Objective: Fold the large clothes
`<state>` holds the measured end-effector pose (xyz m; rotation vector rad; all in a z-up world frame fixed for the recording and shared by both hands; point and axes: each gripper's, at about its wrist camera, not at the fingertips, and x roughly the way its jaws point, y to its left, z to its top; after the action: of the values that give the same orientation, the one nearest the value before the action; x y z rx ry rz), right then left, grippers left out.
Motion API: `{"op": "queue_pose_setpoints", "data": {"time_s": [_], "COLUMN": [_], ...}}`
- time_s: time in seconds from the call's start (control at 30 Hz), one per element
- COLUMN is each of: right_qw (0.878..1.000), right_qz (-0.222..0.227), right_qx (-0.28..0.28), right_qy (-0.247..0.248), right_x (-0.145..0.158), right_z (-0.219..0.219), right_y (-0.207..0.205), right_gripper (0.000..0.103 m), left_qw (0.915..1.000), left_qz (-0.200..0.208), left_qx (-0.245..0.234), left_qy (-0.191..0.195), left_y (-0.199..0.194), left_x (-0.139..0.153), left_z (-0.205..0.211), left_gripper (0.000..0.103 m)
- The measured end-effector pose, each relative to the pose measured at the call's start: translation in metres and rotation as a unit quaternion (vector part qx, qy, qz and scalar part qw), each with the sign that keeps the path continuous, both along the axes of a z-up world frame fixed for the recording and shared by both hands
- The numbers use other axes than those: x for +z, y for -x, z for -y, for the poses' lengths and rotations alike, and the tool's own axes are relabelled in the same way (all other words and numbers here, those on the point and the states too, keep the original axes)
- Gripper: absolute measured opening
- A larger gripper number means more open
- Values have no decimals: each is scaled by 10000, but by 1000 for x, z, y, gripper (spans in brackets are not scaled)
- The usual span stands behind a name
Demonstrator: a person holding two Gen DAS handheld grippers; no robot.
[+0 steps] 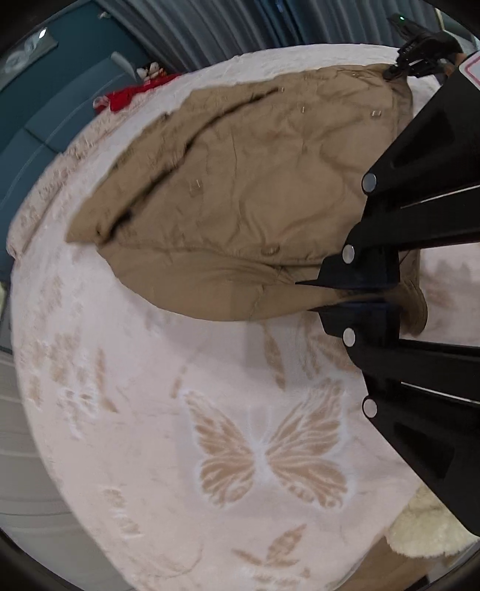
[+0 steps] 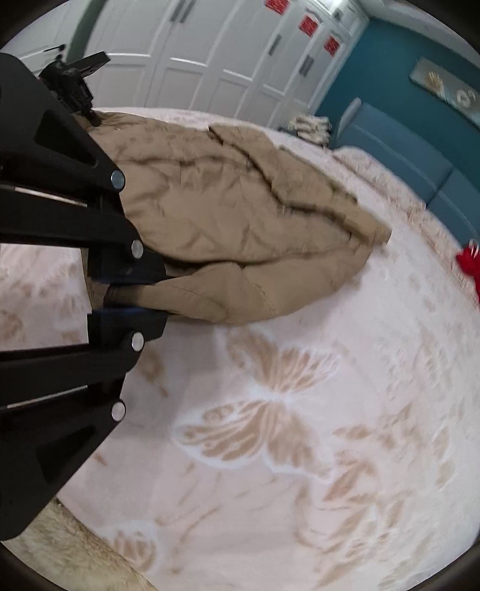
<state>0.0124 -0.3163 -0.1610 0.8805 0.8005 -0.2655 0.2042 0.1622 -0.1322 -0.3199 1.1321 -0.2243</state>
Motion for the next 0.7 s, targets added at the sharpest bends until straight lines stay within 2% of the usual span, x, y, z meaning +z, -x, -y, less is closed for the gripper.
{"op": "queue_pose_setpoints", "data": {"time_s": [0.17,0.33,0.47,0.6,0.7], "right_qw": [9967,9848,9751,9733,9709], "right_qz": [480,510,554,858,1169], "right_qx": [545,1408,1851,1827,1713], "right_qy": [369,885,1091,1093,1196], "right_x": [53,107,141,167,180], "right_z": [-13,-28,-44,-56,-57], "right_y": [21,60,111,145,140], "right_gripper": [4,4,4,4,4], "left_qw": [9988,9933,9889,9895,9875], "left_qz": [382,677,880,1033,1311], "left_qx": [-311,-842,-971,-846,-737], "left_qy": [-66,-421,-696,-559,-469], "left_y": [28,78,127,151,148], "left_x": [46,98,144,175,188], "left_z": [-1,-25,-49,-60,-56], "left_gripper": [1,1,1,1,1]}}
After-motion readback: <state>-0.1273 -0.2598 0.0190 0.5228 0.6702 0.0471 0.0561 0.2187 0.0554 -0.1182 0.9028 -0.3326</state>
